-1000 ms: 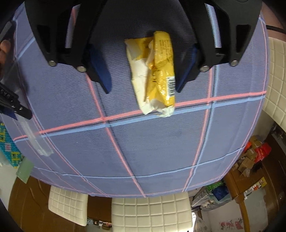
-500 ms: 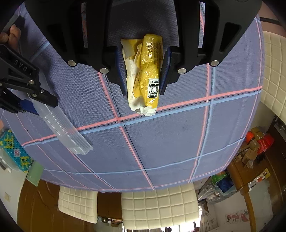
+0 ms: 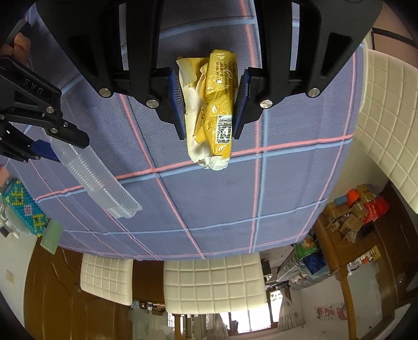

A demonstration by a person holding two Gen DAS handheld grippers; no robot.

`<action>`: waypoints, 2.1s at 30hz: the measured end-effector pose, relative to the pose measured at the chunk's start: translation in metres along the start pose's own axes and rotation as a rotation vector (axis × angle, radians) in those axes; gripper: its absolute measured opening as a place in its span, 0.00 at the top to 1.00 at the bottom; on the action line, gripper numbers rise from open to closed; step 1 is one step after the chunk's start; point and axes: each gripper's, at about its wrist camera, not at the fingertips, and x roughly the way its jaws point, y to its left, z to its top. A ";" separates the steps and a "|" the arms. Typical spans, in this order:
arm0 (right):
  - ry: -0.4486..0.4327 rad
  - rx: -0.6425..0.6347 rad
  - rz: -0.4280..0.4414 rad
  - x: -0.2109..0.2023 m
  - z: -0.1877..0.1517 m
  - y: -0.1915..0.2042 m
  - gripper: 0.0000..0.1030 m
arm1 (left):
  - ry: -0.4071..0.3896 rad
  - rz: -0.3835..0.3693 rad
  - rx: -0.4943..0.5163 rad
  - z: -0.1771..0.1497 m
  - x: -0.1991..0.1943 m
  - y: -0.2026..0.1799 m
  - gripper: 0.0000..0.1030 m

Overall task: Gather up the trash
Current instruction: 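Carry the yellow packet and clear cup stack over the bin, then open the left tool over the bin while the right tool releases the cups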

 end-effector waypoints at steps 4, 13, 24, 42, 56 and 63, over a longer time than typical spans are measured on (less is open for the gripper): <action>-0.013 -0.037 0.016 -0.004 0.005 0.021 0.62 | -0.033 0.023 -0.007 -0.006 -0.016 0.014 0.65; -0.008 -0.132 0.056 0.001 0.010 0.080 0.61 | -0.062 0.064 -0.071 -0.027 -0.036 0.062 0.65; 0.017 -0.273 0.098 0.019 0.018 0.160 0.61 | -0.038 0.107 -0.219 -0.065 -0.037 0.142 0.65; 0.007 -0.476 0.211 0.032 0.027 0.293 0.61 | -0.002 0.251 -0.366 -0.110 -0.055 0.243 0.65; -0.009 -0.558 0.228 0.043 0.031 0.340 0.61 | 0.018 0.340 -0.410 -0.122 -0.051 0.294 0.59; 0.021 -0.550 0.217 0.057 0.032 0.343 0.61 | 0.003 0.394 -0.414 -0.126 -0.046 0.301 0.08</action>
